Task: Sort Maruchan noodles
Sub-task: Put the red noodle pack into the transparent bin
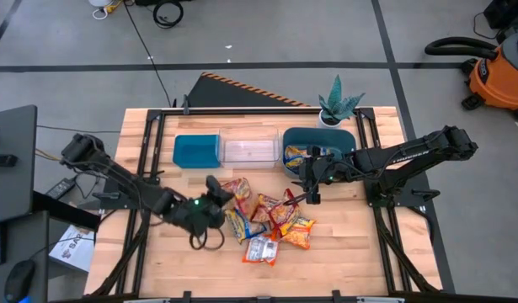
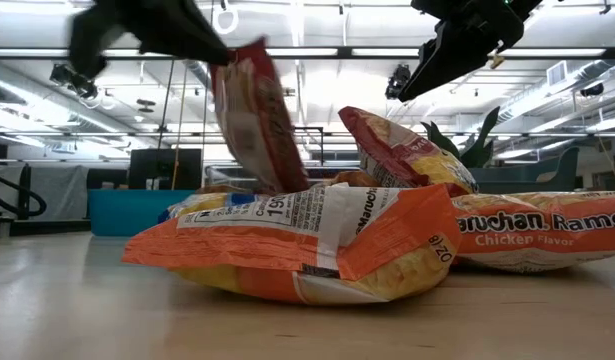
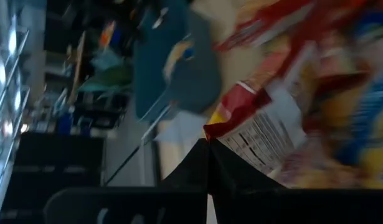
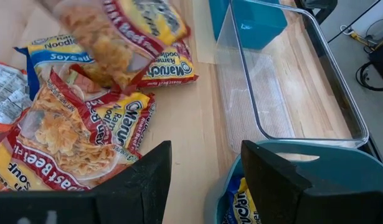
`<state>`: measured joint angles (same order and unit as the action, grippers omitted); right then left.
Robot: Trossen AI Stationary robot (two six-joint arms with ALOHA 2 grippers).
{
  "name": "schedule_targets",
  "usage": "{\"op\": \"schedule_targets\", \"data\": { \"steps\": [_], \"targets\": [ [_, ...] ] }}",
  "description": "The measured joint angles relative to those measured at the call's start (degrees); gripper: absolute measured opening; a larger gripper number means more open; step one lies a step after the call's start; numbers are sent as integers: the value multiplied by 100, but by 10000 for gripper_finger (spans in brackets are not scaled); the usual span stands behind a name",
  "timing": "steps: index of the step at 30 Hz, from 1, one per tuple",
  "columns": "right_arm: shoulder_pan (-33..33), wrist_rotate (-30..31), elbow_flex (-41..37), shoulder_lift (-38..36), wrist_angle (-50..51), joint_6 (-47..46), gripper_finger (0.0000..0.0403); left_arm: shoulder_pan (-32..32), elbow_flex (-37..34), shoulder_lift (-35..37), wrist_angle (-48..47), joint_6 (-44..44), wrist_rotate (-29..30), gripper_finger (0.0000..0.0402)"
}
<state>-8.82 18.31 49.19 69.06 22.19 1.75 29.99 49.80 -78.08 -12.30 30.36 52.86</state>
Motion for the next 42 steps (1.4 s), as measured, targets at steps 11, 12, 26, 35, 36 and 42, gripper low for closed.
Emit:
{"op": "schedule_targets", "data": {
  "steps": [11, 12, 26, 35, 36, 42],
  "targets": [
    [2, 4, 0, 0, -34, 88, 199, -1463, -4, 489, 1133, 618, -172, 6],
    [2, 4, 0, 0, -36, 95, 199, -1633, 1, 491, 1267, 680, -310, 6],
    [4, 24, 0, 0, -113, 177, 199, -3967, -1, 421, 1954, -248, -2304, 9],
    [11, 22, 0, 0, -133, 195, 199, -4632, -4, -108, 1488, -1025, -3549, 11],
    [11, 22, 0, 0, -133, 195, 199, -4632, -4, -156, 1560, -1025, -3587, 11],
    [56, 20, 0, 0, -220, 285, 199, -4610, -4, -535, 2309, -1028, -4093, 11]
  ]
}}
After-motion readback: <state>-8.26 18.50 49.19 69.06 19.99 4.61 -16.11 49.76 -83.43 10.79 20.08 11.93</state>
